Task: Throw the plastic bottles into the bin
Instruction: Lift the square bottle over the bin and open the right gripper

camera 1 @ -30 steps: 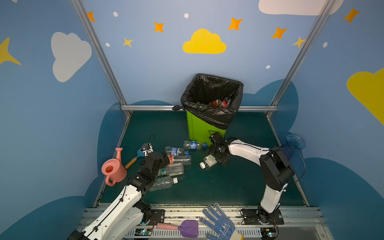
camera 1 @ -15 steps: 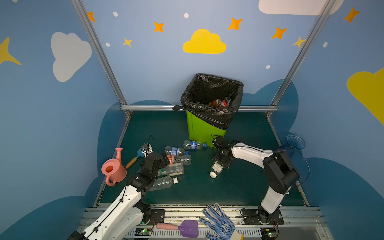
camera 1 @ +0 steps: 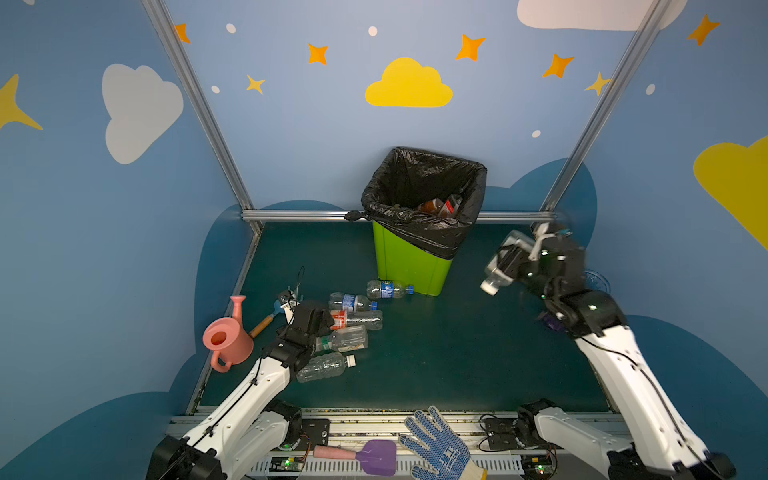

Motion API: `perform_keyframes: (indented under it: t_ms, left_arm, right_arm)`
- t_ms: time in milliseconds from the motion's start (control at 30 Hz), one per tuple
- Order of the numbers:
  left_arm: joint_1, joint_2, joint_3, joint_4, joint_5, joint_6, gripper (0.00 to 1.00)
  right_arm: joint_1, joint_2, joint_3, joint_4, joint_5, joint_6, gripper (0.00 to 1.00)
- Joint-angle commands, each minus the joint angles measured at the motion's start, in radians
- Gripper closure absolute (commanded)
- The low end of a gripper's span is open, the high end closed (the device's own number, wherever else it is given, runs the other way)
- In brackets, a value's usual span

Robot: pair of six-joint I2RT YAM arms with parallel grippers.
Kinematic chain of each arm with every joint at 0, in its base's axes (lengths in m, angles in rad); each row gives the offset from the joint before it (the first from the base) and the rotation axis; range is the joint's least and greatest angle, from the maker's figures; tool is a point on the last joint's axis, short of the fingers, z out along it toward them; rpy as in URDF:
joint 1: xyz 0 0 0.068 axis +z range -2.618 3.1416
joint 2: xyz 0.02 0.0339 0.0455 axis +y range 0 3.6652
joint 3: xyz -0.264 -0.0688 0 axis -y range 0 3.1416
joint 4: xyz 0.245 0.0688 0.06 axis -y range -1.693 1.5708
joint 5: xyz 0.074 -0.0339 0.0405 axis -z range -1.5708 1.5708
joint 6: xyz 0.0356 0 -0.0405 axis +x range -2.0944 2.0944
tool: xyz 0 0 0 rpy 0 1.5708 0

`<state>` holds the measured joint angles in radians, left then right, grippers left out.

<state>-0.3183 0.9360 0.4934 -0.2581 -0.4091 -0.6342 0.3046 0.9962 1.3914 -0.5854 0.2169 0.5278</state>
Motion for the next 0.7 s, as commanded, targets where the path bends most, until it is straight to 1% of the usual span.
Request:
perform_keyframes:
  t_ms: [0,100,167,233,267,333,400,433,500,533,567,600,633,667]
  left_arm:
    - [0.031,0.022,0.0,0.019,0.016,-0.039,0.0]
    - [0.05,0.051,0.013,0.01,0.023,-0.046,0.0]
    - [0.054,0.072,0.023,-0.003,0.031,-0.055,0.0]
    - [0.055,0.086,0.03,-0.014,0.039,-0.059,0.0]
    - [0.055,0.092,0.034,-0.017,0.043,-0.061,0.0]
    - [0.055,0.1,0.037,-0.019,0.054,-0.064,0.0]
    - [0.055,0.105,0.042,-0.021,0.068,-0.067,0.0]
    - [0.055,0.105,0.043,-0.022,0.069,-0.071,0.0]
    - [0.056,0.104,0.049,-0.033,0.067,-0.071,0.0]
    - [0.056,0.1,0.055,-0.043,0.065,-0.068,0.0]
    - [0.055,0.097,0.06,-0.054,0.059,-0.062,0.0]
    - [0.055,0.091,0.064,-0.066,0.051,-0.056,0.0]
    - [0.055,0.081,0.069,-0.08,0.041,-0.052,0.0]
    - [0.055,0.07,0.071,-0.09,0.031,-0.046,0.0]
  right_arm:
    - [-0.022,-0.057,0.229,0.041,0.03,-0.282,0.43]
    - [-0.023,-0.048,0.382,0.1,-0.013,-0.348,0.43]
    - [-0.022,-0.021,0.423,0.145,-0.047,-0.353,0.42]
    - [-0.022,0.042,0.452,0.179,-0.114,-0.328,0.41]
    - [-0.022,0.104,0.475,0.184,-0.164,-0.297,0.41]
    - [-0.02,0.253,0.538,0.18,-0.301,-0.222,0.4]
    - [0.005,0.457,0.634,0.152,-0.459,-0.163,0.39]
    - [0.026,0.548,0.698,0.116,-0.495,-0.159,0.4]
    - [0.067,0.716,0.859,0.011,-0.503,-0.187,0.35]
    - [0.081,0.786,0.955,-0.05,-0.487,-0.199,0.31]
    - [0.08,0.836,1.053,-0.111,-0.474,-0.203,0.24]
    - [0.073,0.859,1.134,-0.157,-0.45,-0.203,0.16]
    - [0.059,0.859,1.201,-0.191,-0.404,-0.203,0.09]
    - [0.045,0.822,1.21,-0.182,-0.361,-0.197,0.05]
